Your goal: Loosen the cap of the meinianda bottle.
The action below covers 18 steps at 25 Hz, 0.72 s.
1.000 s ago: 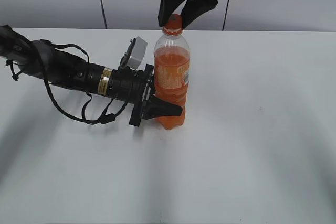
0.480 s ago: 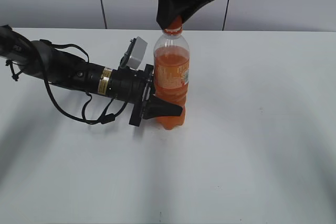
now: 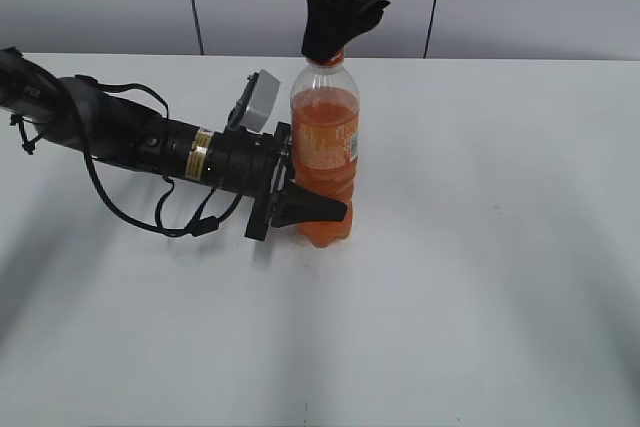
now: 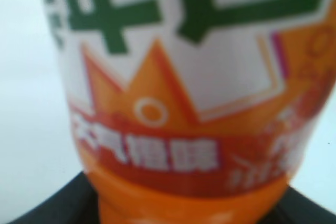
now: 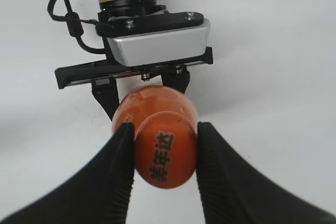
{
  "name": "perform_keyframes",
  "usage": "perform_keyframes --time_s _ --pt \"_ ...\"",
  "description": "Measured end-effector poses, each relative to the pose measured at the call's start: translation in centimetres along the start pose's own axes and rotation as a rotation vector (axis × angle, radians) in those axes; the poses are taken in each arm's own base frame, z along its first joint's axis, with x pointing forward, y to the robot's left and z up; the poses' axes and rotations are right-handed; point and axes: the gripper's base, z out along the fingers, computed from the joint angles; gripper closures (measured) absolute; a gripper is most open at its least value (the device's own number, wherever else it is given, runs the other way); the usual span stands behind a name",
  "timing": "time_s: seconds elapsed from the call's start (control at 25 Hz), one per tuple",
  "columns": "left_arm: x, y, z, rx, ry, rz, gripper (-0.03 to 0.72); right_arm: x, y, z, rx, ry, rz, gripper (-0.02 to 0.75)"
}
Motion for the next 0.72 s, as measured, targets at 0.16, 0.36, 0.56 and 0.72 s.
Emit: perform_keyframes --time_s 0.16,0.36,0.56,0.72 --pt "0.01 -0.03 0.00 0.003 0.001 0.001 0.294 -0.07 0.07 0.00 -0.007 -0.008 -0.164 0.466" --pt "0.01 -0.02 -0.03 0.003 0.000 0.002 0.294 -0.10 0.10 0.00 -0.010 -0.013 -0.271 0.466" --pt "0.01 -0.02 -0.03 0.003 0.000 0.002 0.294 -0.11 0.11 -0.05 -0.009 -0.013 -0.327 0.466" --pt "0.02 -0.01 -0.03 0.001 0.001 0.000 0.294 -0.18 0.25 -0.78 0.002 -0.024 -0.342 0.468"
